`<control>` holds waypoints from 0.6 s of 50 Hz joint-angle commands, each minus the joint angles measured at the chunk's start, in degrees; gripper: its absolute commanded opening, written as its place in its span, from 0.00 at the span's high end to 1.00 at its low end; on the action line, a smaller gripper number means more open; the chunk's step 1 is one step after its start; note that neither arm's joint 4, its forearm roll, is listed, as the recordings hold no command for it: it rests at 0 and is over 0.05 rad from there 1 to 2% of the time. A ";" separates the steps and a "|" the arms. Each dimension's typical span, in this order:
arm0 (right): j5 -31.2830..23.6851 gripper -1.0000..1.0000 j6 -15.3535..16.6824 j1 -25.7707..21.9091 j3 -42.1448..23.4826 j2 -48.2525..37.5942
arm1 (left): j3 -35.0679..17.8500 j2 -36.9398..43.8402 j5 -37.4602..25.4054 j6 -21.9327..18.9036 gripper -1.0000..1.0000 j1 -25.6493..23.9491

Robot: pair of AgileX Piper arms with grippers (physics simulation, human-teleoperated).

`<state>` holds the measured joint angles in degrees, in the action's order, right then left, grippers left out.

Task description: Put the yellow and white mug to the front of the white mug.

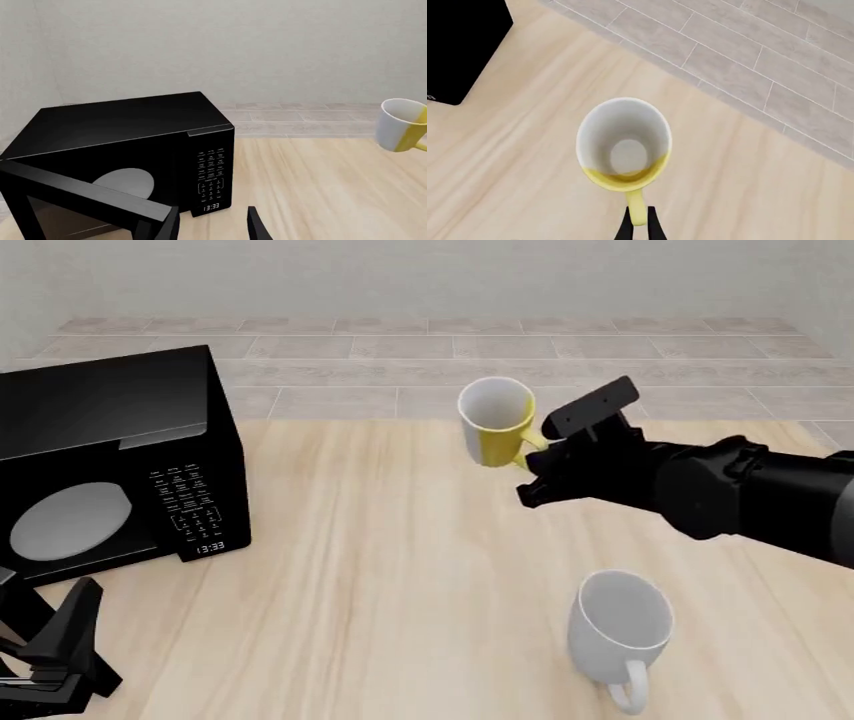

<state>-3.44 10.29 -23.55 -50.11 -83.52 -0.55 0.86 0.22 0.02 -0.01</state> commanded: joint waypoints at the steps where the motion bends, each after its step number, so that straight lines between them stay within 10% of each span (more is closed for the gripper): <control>1: 1.39 1.00 -0.70 2.86 2.75 1.56 | 0.00 0.00 0.00 -0.02 0.00 0.00; 30: 6.83 1.00 -1.76 12.95 6.04 -4.32 | 0.00 -0.01 0.00 -0.01 0.00 0.00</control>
<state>2.00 9.27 -13.61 -45.08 -86.73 -0.55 0.86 0.22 0.02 0.00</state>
